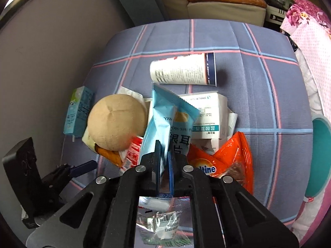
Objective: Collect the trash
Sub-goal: 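Grasp the light-blue snack packet with the right tool, then grasp the red Coca-Cola can with the left tool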
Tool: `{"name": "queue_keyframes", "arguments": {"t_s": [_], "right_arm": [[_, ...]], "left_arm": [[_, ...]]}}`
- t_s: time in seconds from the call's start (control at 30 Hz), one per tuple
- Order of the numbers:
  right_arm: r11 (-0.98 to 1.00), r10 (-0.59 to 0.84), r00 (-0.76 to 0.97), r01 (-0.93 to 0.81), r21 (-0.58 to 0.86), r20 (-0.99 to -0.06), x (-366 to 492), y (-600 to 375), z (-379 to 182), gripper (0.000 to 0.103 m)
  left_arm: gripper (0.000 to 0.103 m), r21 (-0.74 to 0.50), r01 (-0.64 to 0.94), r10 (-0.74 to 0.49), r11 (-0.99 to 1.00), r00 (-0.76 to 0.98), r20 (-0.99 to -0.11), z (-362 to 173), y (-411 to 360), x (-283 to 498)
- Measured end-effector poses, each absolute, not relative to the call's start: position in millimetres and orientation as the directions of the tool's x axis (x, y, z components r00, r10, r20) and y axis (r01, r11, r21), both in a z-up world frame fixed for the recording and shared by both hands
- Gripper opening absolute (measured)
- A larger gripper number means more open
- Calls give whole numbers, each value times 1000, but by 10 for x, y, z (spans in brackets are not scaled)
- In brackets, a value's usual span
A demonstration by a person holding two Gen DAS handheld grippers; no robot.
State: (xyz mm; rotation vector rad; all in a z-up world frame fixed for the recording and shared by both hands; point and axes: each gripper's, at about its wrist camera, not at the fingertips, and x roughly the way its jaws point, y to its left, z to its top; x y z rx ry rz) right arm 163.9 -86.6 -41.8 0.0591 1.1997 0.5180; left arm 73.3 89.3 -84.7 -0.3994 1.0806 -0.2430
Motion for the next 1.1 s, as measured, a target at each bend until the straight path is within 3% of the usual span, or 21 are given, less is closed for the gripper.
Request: {"name": "queue_keyframes", "arguments": {"t_s": [0.17, 0.27, 0.63, 0.73, 1.1], "right_arm": [[874, 446, 301, -348, 338, -843, 1615, -975, -250, 6], [876, 454, 352, -342, 339, -818, 1591, -1095, -87, 6], [897, 442, 450, -231, 376, -776, 1485, -1868, 105, 6], [898, 440, 454, -201, 391, -775, 1462, -2081, 56, 6], [875, 466, 478, -121, 469, -745, 1400, -2663, -138, 6]], "left_arm": [[89, -396, 44, -372, 917, 450, -812, -782, 689, 766], [83, -387, 60, -373, 920, 438, -818, -771, 581, 787], [82, -297, 59, -297, 953, 367, -881, -984, 190, 1099], [60, -280, 48, -278, 959, 362, -890, -1044, 125, 1137], [60, -242, 1, -210, 970, 502, -839, -418, 192, 1027]]}}
